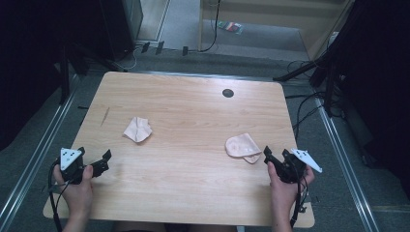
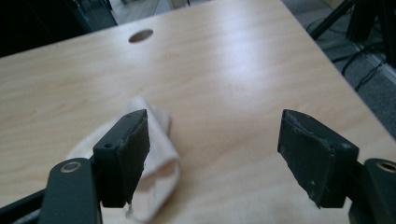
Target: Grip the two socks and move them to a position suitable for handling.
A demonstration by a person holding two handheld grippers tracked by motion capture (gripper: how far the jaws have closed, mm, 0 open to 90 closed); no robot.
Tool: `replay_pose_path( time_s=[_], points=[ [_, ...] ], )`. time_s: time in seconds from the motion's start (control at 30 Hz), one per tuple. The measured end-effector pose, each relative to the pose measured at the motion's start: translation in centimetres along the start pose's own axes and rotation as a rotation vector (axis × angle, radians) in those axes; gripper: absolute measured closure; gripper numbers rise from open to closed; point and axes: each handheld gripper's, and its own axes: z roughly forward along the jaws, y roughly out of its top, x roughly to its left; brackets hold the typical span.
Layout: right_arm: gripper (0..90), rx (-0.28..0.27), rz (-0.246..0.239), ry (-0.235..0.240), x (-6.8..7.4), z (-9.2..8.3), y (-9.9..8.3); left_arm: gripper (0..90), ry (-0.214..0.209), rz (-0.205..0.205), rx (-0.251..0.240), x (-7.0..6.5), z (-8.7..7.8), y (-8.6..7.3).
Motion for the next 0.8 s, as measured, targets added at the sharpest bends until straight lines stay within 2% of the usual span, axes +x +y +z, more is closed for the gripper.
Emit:
replay_pose_path(
  time_s=[0.1,0.13,0.17,0.23,0.3,0.37,0.43,0.47,0.5,0.57,0.67,0.8],
  points=[
    [25.1,-0.002,-0.023,0.016,0.9,0.5,1.2,6.0,-0.006,-0.013,0.005,0.2,0.0,0.0],
    [25.1,-0.002,-0.023,0.016,0.9,0.5,1.2,5.9,-0.006,-0.013,0.005,0.2,0.0,0.0],
    [23.9,0.001,-0.028,0.038,1.2,0.9,1.2,6.0,-0.001,-0.023,0.001,0.2,0.0,0.0],
    [23.5,0.005,-0.025,0.057,1.4,1.5,0.7,6.3,-0.004,-0.019,0.014,0.2,0.1,0.1],
    [17.8,0.063,-0.033,0.061,1.5,2.6,0.2,6.7,-0.012,-0.007,0.021,0.1,0.2,0.1],
    [15.5,0.080,-0.023,0.045,1.6,3.4,-0.1,6.7,-0.012,0.003,0.025,-0.1,0.2,0.1],
    [14.4,0.096,0.019,0.073,1.7,3.9,-0.1,6.7,-0.013,0.014,0.027,-0.1,0.2,0.1],
    [14.4,0.096,0.019,0.073,1.7,3.9,-0.1,6.7,-0.013,0.014,0.027,-0.1,0.2,0.1],
    [14.2,0.111,0.025,0.097,1.9,4.3,-0.1,6.7,-0.013,0.015,0.029,-0.2,0.2,0.1],
    [13.8,0.157,0.002,0.096,2.6,5.4,-0.4,6.7,-0.018,0.019,0.029,-0.2,0.2,0.1],
    [14.4,0.174,-0.009,0.115,3.2,5.9,-0.7,6.7,-0.022,0.022,0.031,-0.2,0.2,0.1],
    [19.9,0.206,-0.040,0.096,3.8,6.3,-1.1,6.7,-0.023,0.033,0.044,-0.3,0.4,0.2]
  ],
)
